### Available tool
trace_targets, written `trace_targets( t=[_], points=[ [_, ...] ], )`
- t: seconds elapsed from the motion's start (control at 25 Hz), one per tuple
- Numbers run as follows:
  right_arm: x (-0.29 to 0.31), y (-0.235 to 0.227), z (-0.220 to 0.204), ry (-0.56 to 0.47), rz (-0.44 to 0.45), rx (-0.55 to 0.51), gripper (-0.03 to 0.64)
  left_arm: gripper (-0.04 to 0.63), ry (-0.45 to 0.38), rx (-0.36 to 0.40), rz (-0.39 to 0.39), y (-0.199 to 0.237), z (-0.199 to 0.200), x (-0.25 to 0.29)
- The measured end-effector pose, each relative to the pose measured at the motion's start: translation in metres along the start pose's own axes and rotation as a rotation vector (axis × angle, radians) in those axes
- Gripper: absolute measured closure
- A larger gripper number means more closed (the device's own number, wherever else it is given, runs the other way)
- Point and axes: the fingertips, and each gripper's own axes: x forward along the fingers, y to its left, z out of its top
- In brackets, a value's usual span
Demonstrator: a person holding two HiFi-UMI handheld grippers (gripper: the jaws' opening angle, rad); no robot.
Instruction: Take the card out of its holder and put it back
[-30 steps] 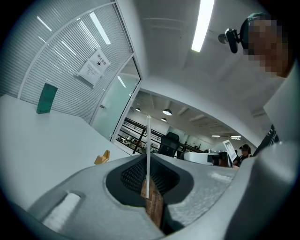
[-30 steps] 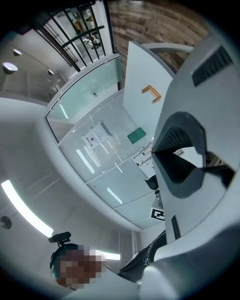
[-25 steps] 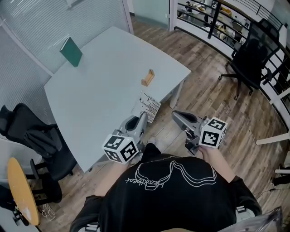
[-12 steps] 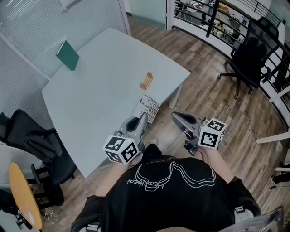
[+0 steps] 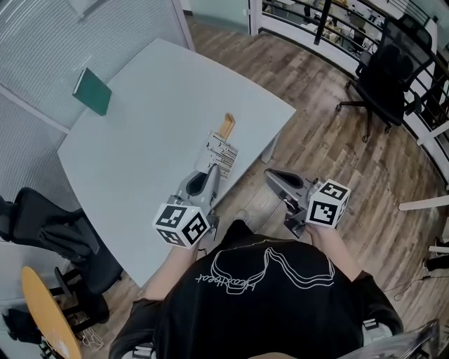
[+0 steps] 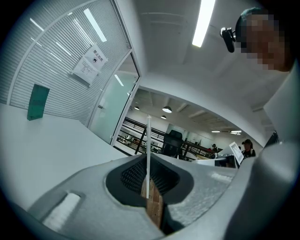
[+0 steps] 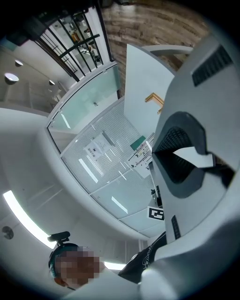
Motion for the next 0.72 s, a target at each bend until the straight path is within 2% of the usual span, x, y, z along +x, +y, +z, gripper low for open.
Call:
trace_targets(
  t=[0.2,0.72],
  points=[
    [0.01,-0.017,0.001,-0.003,-0.022,0.027,0.611,0.571,0.009,0.061,0.029,0.022,0.007,0.02],
    [0.036,-0.065,0.004,0.001,-0.062,0.083,0.611,0.571,0.029,0.094,0.053,0.073,0.005,0.079]
  ],
)
